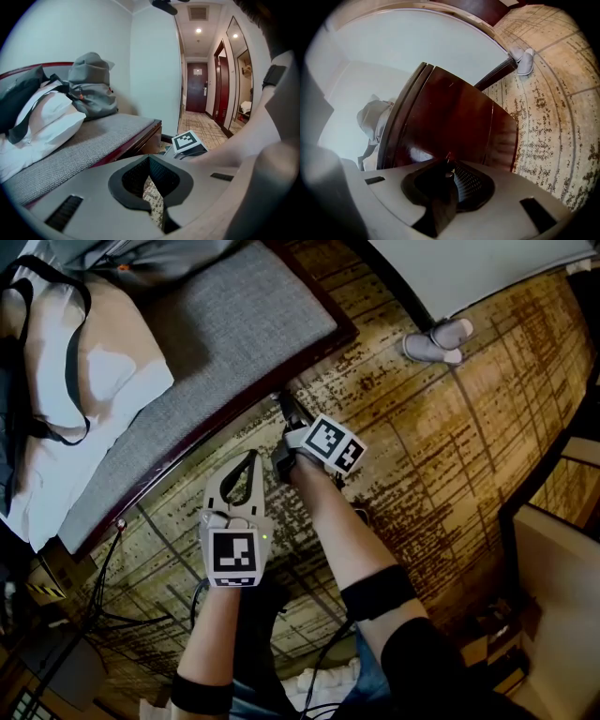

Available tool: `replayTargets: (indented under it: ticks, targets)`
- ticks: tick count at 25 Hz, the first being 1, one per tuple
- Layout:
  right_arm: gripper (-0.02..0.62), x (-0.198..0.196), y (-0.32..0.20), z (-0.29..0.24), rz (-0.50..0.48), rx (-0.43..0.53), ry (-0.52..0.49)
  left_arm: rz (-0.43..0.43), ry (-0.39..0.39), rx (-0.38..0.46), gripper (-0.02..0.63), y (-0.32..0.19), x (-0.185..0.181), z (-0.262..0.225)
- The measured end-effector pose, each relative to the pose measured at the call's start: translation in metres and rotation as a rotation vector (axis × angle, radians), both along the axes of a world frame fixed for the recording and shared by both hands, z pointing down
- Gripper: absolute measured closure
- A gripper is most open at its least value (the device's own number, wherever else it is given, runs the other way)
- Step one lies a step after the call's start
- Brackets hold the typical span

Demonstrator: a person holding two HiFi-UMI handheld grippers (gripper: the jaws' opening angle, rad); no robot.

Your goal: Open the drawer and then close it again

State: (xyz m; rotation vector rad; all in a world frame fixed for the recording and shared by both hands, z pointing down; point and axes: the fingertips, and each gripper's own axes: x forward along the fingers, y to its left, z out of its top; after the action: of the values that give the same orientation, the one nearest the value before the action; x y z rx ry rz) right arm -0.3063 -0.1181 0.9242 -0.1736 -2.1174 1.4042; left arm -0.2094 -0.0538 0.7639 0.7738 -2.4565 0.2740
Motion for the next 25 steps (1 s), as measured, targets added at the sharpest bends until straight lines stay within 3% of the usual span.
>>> replayTargets:
  ticks: [3, 7, 12, 25]
  targets:
    - [0.518, 0.000, 0.001, 0.000, -0.017, 0.014, -0.001, 0.022, -0.009, -0.014, 0.606, 0.002, 0.002, 0.000]
    - [0.518, 0.003, -0.002, -0.001, -0.040, 0.029, 0.000, -0.011, 0.005, 0.002, 0.606, 0.002, 0.002, -0.004]
    - [0.518, 0.017, -0.009, -0.001, -0.046, 0.026, 0.003, 0.030, -0.010, -0.017, 0.606, 0.001, 0.006, -0.005]
    - [0.518, 0.093, -0.043, -0.001, -0.026, 0.049, 0.084, 0.086, 0.038, 0.011, 0.606, -0.032, 0.048, -0.035]
